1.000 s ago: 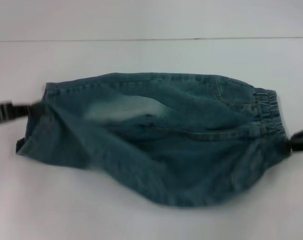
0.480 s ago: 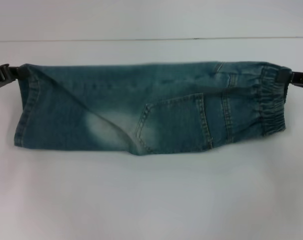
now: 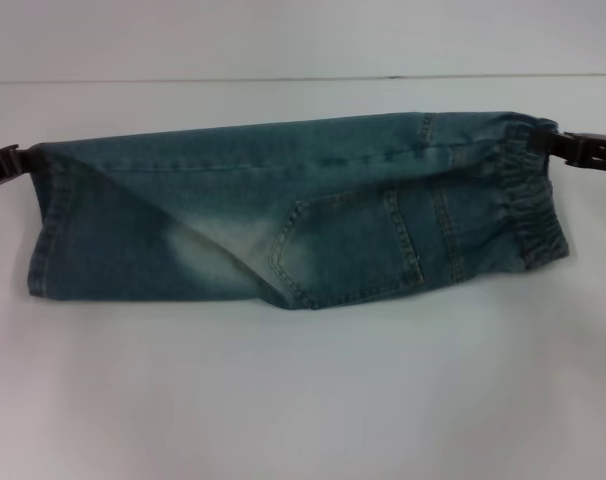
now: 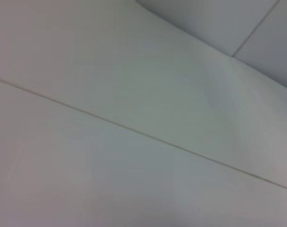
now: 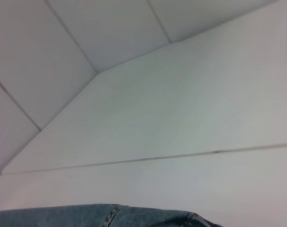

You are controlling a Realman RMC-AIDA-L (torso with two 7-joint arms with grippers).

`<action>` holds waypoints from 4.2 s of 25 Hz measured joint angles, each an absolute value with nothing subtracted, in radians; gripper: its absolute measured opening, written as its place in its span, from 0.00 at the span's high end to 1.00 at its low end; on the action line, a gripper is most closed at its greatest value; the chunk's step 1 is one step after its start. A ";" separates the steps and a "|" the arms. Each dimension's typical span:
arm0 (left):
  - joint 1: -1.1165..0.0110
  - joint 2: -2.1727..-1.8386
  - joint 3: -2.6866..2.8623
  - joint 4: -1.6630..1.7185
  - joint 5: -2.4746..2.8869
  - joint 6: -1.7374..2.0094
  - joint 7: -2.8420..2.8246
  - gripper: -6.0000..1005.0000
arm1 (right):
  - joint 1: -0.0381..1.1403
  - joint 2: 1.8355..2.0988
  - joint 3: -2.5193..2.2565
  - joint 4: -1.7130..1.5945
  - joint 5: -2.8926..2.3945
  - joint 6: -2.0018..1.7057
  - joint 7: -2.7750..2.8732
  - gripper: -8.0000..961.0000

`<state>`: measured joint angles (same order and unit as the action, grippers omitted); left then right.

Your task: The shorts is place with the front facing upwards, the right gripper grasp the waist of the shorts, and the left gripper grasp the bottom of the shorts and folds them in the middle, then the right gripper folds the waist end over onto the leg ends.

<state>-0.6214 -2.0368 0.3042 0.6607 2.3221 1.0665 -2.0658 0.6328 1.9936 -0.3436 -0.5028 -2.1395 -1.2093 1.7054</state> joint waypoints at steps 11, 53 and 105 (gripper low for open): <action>-0.618 -2.049 0.318 0.664 2.323 1.056 -2.035 0.98 | 0.679 1.993 -0.404 -0.503 -2.137 -1.164 1.664 0.81; -0.465 -2.094 0.367 0.697 2.033 1.522 -1.679 0.05 | 0.815 1.984 -0.888 -0.892 -2.778 -1.496 2.292 0.02; -0.532 -2.153 0.421 0.691 1.969 1.534 -1.579 0.12 | 0.771 1.956 -0.686 -0.871 -2.586 -1.591 2.089 0.87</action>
<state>-0.5319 -2.1534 0.4213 0.6914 1.9686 1.5342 -1.5790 0.7709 1.9556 -0.6856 -0.8708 -2.5860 -1.5914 2.0889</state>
